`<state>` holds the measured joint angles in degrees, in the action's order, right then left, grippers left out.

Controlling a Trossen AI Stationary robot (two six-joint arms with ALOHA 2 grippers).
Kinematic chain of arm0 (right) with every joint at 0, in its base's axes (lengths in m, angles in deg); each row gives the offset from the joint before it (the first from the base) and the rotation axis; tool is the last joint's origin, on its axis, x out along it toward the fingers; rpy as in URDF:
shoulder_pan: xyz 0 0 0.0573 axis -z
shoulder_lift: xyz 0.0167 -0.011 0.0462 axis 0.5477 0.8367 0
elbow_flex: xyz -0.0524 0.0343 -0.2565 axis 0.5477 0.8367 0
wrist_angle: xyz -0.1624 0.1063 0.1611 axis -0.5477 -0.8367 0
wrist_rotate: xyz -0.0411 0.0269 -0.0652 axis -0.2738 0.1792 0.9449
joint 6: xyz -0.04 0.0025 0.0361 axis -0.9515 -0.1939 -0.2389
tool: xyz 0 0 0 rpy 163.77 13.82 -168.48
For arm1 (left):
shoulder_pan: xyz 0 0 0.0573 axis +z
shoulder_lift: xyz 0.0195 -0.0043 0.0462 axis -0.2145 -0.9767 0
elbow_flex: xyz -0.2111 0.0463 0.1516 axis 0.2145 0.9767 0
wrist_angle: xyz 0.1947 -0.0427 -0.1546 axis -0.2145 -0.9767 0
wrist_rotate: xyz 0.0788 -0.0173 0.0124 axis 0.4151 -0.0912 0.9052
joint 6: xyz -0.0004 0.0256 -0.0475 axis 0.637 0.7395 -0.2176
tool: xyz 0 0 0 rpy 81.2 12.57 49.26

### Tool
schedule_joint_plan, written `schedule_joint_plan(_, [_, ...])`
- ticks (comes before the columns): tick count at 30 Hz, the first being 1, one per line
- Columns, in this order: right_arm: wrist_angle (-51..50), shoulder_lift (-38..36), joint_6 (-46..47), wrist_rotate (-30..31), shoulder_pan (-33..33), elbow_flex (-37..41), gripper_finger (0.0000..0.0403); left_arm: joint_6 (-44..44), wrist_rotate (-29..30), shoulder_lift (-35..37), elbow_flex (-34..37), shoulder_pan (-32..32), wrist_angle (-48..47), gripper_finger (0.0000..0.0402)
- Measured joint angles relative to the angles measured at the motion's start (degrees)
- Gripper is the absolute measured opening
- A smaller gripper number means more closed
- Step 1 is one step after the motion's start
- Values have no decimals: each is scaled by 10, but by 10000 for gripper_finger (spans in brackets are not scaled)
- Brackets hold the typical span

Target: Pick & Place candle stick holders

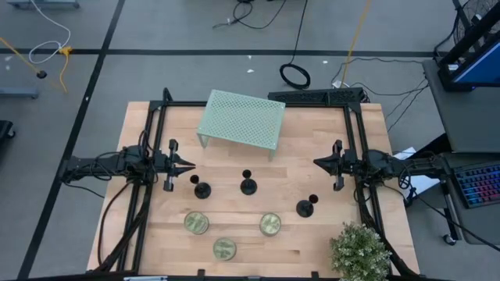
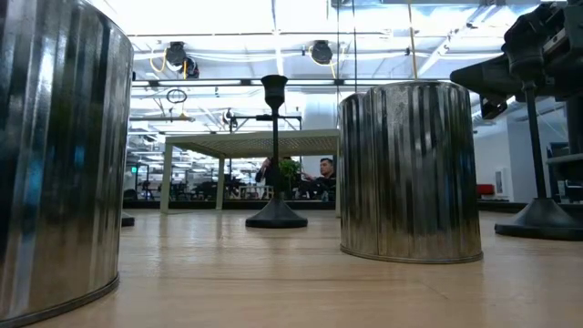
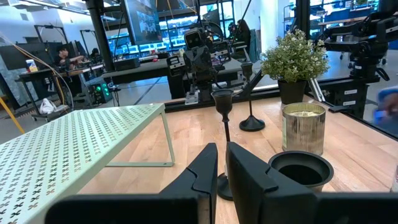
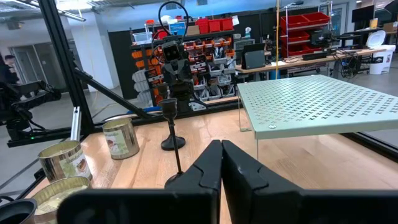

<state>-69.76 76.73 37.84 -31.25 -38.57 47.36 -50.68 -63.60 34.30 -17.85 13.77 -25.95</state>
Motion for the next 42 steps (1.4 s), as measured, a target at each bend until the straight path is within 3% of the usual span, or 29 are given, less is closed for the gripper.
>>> schedule_joint_plan(19, [13, 0, -9, 0, 0, 0, 4, -2, 0, 0, 0, 0, 1, 42])
schedule_joint_plan(24, [56, 0, 36, 6, 0, 0, 4, -7, 6, 0, 0, 0, 7, 42])
schedule_joint_plan(32, [142, 2, 45, 31, 0, 0, 4, 7, 104, 0, 0, 0, 14, 42])
schedule_joint_plan(42, [184, 2, -63, 33, 1, 0, 4, -15, 80, 0, 0, 0, 15, 42])
